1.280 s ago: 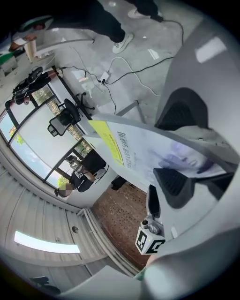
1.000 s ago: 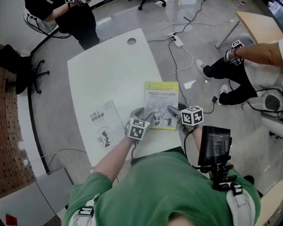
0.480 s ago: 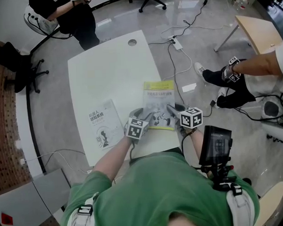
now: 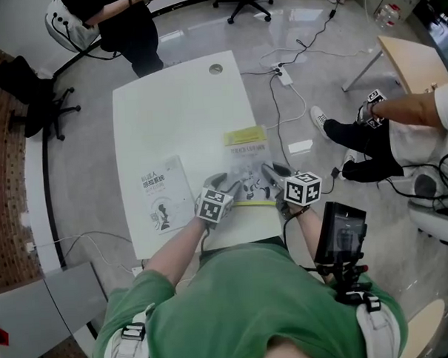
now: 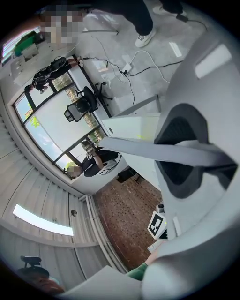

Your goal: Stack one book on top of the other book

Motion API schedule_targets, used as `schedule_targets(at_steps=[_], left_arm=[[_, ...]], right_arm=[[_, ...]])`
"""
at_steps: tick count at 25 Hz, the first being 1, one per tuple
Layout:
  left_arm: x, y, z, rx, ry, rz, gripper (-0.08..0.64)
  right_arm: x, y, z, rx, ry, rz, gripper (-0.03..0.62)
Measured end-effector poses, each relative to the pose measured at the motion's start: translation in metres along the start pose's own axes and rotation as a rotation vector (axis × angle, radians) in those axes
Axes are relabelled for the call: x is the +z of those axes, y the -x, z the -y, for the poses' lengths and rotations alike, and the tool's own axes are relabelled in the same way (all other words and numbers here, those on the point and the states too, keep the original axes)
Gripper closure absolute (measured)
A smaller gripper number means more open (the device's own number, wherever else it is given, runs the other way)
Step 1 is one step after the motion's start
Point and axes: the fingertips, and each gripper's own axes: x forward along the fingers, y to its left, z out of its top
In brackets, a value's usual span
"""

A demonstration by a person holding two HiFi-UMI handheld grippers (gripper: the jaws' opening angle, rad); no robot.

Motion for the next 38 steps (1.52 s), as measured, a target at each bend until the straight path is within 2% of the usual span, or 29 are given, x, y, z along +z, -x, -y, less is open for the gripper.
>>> schedule_targets(at_steps=[8,13,18,23,28,36,38], left_arm=[[0.008,0.022,-0.005,-0.002,0.047,0.088,0.341],[0.013,0.043,-0.010,-0.039,0.108,0.166,0.339],[0.026,0.057,-0.007,-0.088,0.132,0.234,0.328],[0.028,0.085,-0.005,-0.169,0.158,0.281,0.294],[0.041,0.095,0.003,-0.286,0.170,0.331,0.264],[0.061,0.124,0.012,-0.411,0.205,0.404,0.261],[0.069,0.133,0.015,-0.408,0.192,0.424,0.279]], right_arm=[[0.018,0.008,-0.032,0.057,0.028,0.025,0.523],[0.035,0.021,-0.060,0.082,0.083,0.056,0.525],[0.054,0.035,-0.079,0.102,0.127,0.074,0.525],[0.062,0.043,-0.118,0.149,0.114,0.112,0.524],[0.075,0.047,-0.137,0.244,0.116,0.135,0.524],[0.087,0.054,-0.165,0.376,0.129,0.140,0.523],[0.090,0.055,-0.173,0.403,0.127,0.142,0.523]])
